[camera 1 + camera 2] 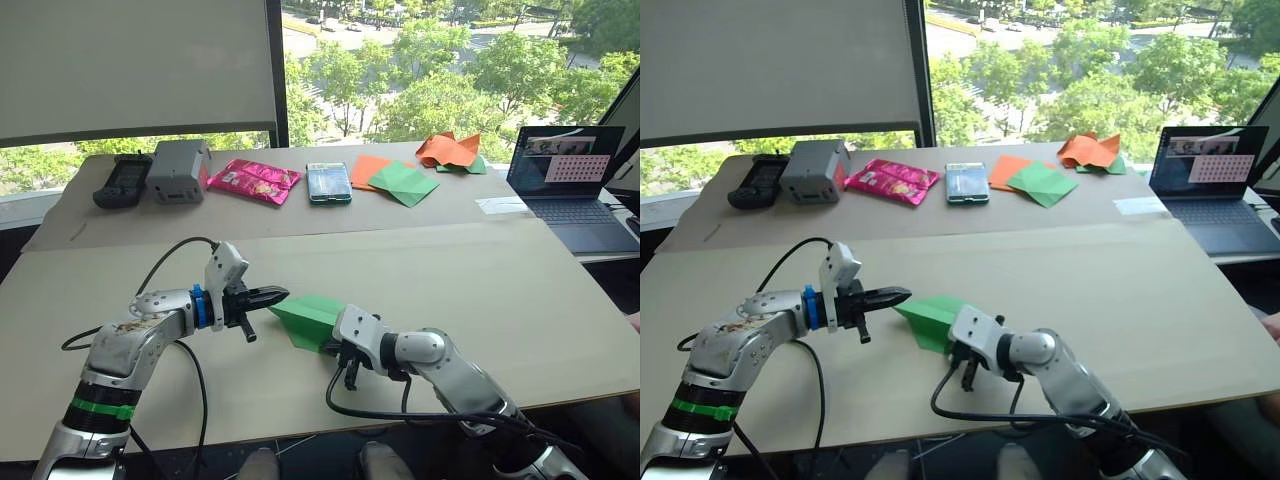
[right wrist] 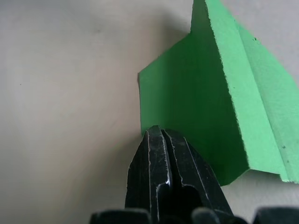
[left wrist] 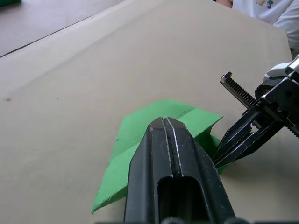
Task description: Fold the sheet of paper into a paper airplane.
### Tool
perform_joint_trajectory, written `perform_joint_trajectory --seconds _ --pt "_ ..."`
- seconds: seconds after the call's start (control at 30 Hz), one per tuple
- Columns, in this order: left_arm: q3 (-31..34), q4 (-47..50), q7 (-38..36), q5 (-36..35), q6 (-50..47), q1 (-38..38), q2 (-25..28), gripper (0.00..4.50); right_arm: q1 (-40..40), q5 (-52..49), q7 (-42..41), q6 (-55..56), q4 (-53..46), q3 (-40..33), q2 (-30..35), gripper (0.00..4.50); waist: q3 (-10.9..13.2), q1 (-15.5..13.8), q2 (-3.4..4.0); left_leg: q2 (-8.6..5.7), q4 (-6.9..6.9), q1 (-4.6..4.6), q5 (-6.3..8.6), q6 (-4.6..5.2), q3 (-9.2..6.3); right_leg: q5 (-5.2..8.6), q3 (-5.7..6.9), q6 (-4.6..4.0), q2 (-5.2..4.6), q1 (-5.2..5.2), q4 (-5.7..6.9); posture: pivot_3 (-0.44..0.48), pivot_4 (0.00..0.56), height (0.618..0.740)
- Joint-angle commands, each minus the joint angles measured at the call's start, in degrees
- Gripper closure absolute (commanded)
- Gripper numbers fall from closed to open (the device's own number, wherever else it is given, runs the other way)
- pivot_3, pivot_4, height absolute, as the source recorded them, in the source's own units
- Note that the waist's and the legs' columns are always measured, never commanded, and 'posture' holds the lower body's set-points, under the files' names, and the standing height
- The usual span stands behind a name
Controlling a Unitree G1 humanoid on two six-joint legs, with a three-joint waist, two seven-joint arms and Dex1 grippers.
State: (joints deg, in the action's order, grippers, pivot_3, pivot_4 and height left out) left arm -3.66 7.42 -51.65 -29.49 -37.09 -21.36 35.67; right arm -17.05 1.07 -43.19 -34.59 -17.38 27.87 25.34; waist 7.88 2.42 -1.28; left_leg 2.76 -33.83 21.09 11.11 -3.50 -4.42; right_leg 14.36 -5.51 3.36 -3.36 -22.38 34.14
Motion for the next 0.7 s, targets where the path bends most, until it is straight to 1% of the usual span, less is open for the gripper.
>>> perform_joint_trajectory --seconds 0.03,0.13,0.23,0.33,0.5,0.7 --pt "-2.2 -3.9 -1.6 2.8 3.2 -3.4 -1.4 4.5 0.7 1.3 0.6 -1.4 1.8 0.9 0.7 4.48 0.0 0.0 0.0 0.0 0.0 0.0 0.0 0.0 0.0 0.0 0.0 0.0 0.01 0.01 0.0 0.0 0.15 0.721" --pt "-5.2 -8.0 -3.3 5.7 5.4 -5.7 -2.4 4.5 1.0 1.7 0.7 -1.1 1.6 1.5 1.0 4.48 0.0 0.0 0.01 0.0 -0.01 0.01 -0.01 0.02 -0.03 0.0 0.0 0.01 0.02 0.02 0.01 0.0 0.15 0.721" --pt "-6.4 -10.6 -4.3 7.4 6.8 -6.8 -3.2 4.5 1.0 1.8 1.1 -1.1 1.5 1.8 1.1 4.48 0.0 0.0 0.02 0.0 -0.01 0.01 -0.15 0.25 -0.03 -0.01 0.0 0.02 0.03 0.05 0.01 0.0 0.15 0.721" --pt "-8.0 -12.5 -5.8 9.5 8.6 -7.2 -3.6 4.5 1.1 1.9 1.4 -1.2 1.1 1.7 1.2 4.48 0.0 0.0 0.03 0.0 0.01 0.01 -0.16 0.27 -0.04 -0.02 0.0 0.04 0.04 0.08 0.03 0.0 0.15 0.721" --pt "-8.1 -11.0 -6.9 10.3 8.5 -6.2 -3.2 4.5 1.2 1.7 1.8 -1.0 0.4 1.2 1.1 4.48 0.0 0.0 0.03 0.0 0.0 0.03 -0.16 0.26 -0.06 -0.03 -0.01 0.04 0.04 0.08 0.05 0.0 0.15 0.721" --pt "-7.9 -6.9 -7.2 10.1 7.1 -2.5 -1.8 4.5 0.4 0.4 2.2 -1.5 -0.7 -0.3 0.2 4.48 0.0 0.0 0.03 0.0 0.02 0.04 -0.16 0.26 -0.06 -0.03 -0.01 0.04 0.04 0.08 0.06 0.0 0.15 0.721"
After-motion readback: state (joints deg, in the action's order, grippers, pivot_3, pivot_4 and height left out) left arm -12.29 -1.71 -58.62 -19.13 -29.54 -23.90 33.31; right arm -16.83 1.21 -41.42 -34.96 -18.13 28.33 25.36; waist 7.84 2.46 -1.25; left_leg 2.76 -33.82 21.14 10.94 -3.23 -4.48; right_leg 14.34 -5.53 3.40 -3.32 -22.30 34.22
